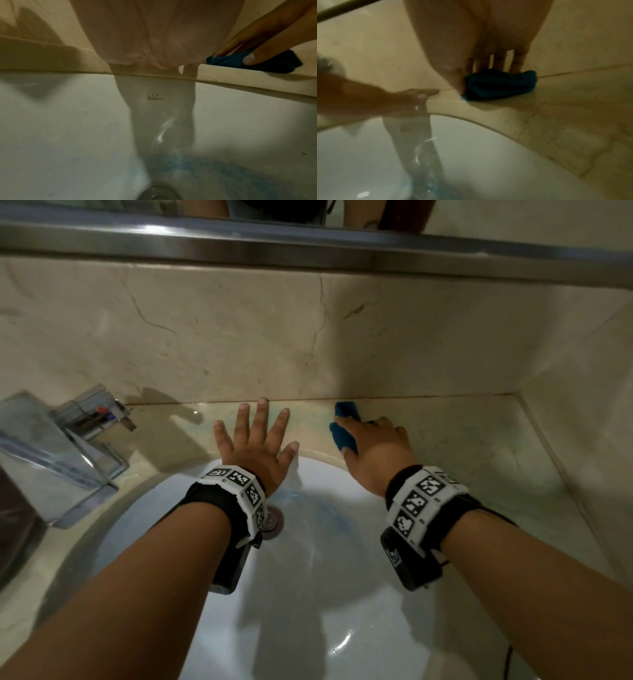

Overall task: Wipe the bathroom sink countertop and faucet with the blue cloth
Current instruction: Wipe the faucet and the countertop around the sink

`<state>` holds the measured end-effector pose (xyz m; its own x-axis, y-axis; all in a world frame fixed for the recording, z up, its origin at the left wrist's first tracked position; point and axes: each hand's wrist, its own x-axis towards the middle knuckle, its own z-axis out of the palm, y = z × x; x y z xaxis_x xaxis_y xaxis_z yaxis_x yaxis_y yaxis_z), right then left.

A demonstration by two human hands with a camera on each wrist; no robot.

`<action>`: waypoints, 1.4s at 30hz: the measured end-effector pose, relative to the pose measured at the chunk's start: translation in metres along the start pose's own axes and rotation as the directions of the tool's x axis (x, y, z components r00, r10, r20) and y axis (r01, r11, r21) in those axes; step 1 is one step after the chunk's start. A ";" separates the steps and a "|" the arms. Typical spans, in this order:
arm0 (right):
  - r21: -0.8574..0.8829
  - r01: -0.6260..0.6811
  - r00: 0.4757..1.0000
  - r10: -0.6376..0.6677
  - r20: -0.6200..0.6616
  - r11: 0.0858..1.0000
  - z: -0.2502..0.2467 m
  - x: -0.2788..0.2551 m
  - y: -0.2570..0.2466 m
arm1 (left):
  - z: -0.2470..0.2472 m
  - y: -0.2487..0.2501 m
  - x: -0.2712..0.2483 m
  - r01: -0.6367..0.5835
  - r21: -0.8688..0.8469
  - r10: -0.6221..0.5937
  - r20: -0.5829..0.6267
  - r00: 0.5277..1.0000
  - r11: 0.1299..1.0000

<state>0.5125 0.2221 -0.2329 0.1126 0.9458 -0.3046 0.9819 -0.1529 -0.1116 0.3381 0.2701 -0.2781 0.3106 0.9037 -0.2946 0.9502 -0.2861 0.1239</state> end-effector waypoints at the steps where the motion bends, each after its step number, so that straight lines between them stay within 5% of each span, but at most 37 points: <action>1: 0.073 0.027 0.999 -0.025 -0.037 0.997 -0.002 -0.005 0.002 | 0.000 0.000 0.000 -0.002 0.001 0.002 0.000 1.000 1.000; 3: 0.152 0.079 0.997 -0.075 -0.031 0.985 -0.006 -0.012 0.006 | 0.001 0.000 0.001 -0.004 0.001 0.004 -0.009 1.000 1.000; 7: -0.018 0.200 0.977 -0.198 0.078 0.980 -0.005 -0.007 0.004 | 0.002 -0.001 0.000 -0.003 0.002 0.004 -0.019 1.000 1.000; 10: -0.124 0.154 0.976 -0.132 0.173 0.980 -0.007 0.016 -0.005 | 0.001 0.000 0.000 -0.004 0.004 0.004 -0.023 1.000 1.000; 17: -0.131 -0.062 0.984 0.082 0.156 0.989 -0.006 0.031 0.007 | -0.001 0.000 0.000 -0.009 -0.006 0.009 0.007 1.000 1.000; 25: -0.089 0.157 0.982 -0.146 0.116 0.984 -0.002 0.021 -0.023 | 0.000 -0.001 0.001 -0.010 -0.002 0.010 0.020 1.000 1.000; 30: 0.026 0.010 0.999 -0.009 -0.042 1.000 -0.006 0.039 -0.017 | 0.002 -0.003 0.002 -0.014 -0.013 0.014 0.000 1.000 1.000; 33: 0.039 -0.052 0.998 0.051 0.024 0.998 -0.005 0.037 -0.012 | 0.001 -0.003 0.002 -0.014 -0.016 0.014 0.002 1.000 1.000; 38: -0.020 0.051 0.982 -0.046 0.186 0.999 -0.002 0.034 -0.026 | 0.000 -0.001 0.002 -0.011 -0.001 0.011 0.018 1.000 1.000; 42: 0.110 0.095 0.993 -0.102 0.062 0.989 -0.001 0.025 -0.033 | 0.000 -0.001 0.001 -0.003 0.009 0.003 0.017 1.000 1.000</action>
<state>0.4828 0.2509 -0.2358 0.0019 0.9368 -0.3498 0.9654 -0.0929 -0.2436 0.3377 0.2709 -0.2781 0.3138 0.8972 -0.3106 0.9494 -0.2920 0.1158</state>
